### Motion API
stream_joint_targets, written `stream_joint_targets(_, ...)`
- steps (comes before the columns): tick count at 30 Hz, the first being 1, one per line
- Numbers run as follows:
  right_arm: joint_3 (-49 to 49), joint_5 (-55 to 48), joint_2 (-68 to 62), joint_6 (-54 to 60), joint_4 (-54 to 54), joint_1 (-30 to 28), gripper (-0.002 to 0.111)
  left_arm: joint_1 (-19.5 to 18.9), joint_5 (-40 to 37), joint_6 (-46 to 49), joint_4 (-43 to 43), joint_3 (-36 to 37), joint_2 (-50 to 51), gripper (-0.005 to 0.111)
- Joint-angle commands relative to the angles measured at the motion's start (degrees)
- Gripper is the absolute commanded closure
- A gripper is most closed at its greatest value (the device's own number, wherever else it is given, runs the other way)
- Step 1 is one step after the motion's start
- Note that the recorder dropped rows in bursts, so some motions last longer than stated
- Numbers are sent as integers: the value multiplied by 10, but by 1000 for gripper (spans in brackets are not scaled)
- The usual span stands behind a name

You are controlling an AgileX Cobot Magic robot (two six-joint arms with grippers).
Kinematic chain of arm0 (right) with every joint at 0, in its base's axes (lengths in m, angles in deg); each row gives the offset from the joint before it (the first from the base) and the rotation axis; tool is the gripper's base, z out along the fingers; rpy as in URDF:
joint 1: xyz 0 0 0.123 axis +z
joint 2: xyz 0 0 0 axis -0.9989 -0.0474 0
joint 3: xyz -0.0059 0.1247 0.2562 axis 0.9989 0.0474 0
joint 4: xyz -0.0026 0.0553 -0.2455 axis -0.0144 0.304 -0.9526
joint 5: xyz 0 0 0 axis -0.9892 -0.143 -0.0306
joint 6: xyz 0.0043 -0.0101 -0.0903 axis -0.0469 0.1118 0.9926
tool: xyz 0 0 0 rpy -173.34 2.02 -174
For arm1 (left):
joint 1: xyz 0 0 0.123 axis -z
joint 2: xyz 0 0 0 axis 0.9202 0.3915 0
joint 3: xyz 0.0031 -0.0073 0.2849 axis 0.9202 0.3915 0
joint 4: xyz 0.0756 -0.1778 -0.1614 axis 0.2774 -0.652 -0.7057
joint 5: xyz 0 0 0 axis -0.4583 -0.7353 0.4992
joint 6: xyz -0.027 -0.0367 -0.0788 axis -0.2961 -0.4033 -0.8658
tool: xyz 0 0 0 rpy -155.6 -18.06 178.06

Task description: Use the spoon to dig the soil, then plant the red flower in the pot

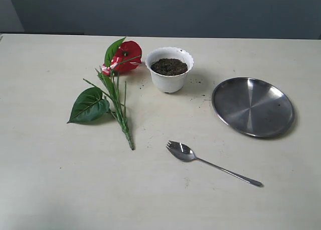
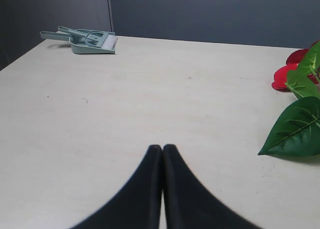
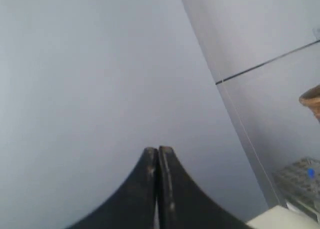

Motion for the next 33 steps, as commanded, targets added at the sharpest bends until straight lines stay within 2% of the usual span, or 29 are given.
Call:
stream_joint_targets(1,1,105,3,-18,12,-3,108,1,7,-1,0,2,-3,106)
stream_joint_targets(5,1,169,3,-71,12,-3,108,1,7,-1,0,2,-3,106)
stream_joint_targets(9,-3,165,3,-243,-9,-3,108,1,7,-1,0,2,-3,106)
stream_joint_targets(11,-32,107,3,-269,-53,-3,108,1,7,-1,0,2,-3,106)
stream_joint_targets(15,-137,-76,-6,-270,-231,-3,108,1,7,-1,0,2,-3,106)
stream_joint_targets(18,-237,-170,-70,-277,-315,-3,108,1,7,-1,0,2,-3,106)
stream_joint_targets(21,-343,-256,-155,-269,-351,-3,108,1,7,-1,0,2,-3,106)
stream_joint_targets(24,-446,-354,-247,-156,-312,5,108,1,7,-1,0,2,-3,106)
stream_joint_targets(26,-498,-406,-301,-38,-215,20,108,1,7,-1,0,2,-3,106)
stream_joint_targets(30,-570,-512,-391,318,96,65,108,1,7,-1,0,2,-3,106)
stream_joint_targets(31,-585,-559,-416,374,140,73,108,1,7,-1,0,2,-3,106)
stream_joint_targets(33,-609,-643,-471,392,168,85,108,1,7,-1,0,2,-3,106)
